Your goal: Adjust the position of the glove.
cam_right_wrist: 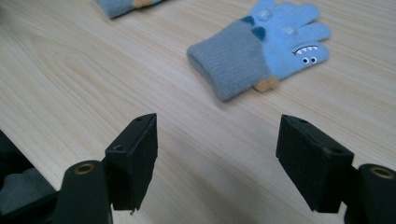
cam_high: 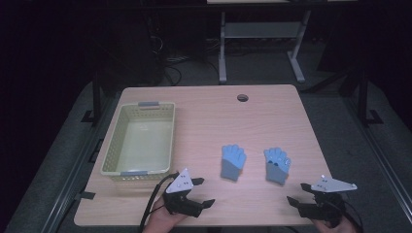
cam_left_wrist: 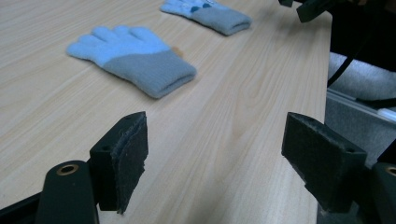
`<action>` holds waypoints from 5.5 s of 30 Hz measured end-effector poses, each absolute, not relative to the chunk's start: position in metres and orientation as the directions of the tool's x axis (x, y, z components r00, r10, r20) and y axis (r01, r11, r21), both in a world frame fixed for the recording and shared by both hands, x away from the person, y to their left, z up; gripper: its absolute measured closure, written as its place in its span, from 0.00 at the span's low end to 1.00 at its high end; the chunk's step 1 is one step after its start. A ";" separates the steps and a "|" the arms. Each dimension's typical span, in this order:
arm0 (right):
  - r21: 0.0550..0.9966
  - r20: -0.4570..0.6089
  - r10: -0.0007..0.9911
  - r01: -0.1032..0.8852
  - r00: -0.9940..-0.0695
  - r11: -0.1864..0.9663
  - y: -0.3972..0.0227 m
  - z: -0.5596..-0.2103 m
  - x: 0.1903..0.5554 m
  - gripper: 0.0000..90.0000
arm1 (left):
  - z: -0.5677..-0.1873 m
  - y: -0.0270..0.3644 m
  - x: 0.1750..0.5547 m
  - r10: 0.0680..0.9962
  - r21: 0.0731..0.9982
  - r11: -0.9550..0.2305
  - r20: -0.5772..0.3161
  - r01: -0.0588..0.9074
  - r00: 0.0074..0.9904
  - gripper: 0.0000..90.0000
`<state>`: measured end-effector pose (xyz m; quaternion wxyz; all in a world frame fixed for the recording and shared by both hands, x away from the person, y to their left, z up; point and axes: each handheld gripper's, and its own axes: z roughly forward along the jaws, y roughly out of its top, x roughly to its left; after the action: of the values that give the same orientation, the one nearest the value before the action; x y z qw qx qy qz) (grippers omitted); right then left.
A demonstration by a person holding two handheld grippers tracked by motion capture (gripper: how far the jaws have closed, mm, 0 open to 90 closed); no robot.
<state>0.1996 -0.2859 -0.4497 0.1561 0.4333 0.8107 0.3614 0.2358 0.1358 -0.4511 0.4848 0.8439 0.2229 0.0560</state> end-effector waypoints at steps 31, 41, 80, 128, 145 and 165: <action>0.739 0.062 0.740 0.529 -0.669 0.417 -0.266 -0.407 0.248 0.30 | -0.449 0.142 0.234 0.449 0.859 -0.399 -0.122 0.321 0.885 0.25; 0.687 0.046 0.737 0.557 -0.674 0.466 -0.262 -0.402 0.286 0.36 | -0.446 0.142 0.233 0.446 0.867 -0.392 -0.115 0.309 0.888 0.25; 0.510 0.041 0.792 0.694 -0.610 0.508 -0.248 -0.452 0.326 0.81 | -0.445 0.143 0.232 0.455 0.866 -0.395 -0.104 0.305 0.884 0.25; 0.568 0.162 0.639 0.601 -0.752 0.563 -0.132 -0.405 0.350 0.88 | -0.443 0.147 0.233 0.465 0.876 -0.362 -0.125 0.317 0.876 0.24; 0.542 0.199 0.631 0.621 -0.750 0.566 -0.124 -0.414 0.356 0.85 | -0.444 0.146 0.233 0.464 0.871 -0.376 -0.117 0.315 0.878 0.24; 0.568 0.200 0.642 0.622 -0.740 0.539 -0.125 -0.416 0.353 0.72 | -0.444 0.145 0.232 0.465 0.871 -0.375 -0.118 0.316 0.877 0.24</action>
<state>0.3530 -0.1246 -0.4155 0.0163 0.3603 0.8772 0.3170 0.2320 0.1454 -0.4443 0.5063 0.8260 0.2365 0.0734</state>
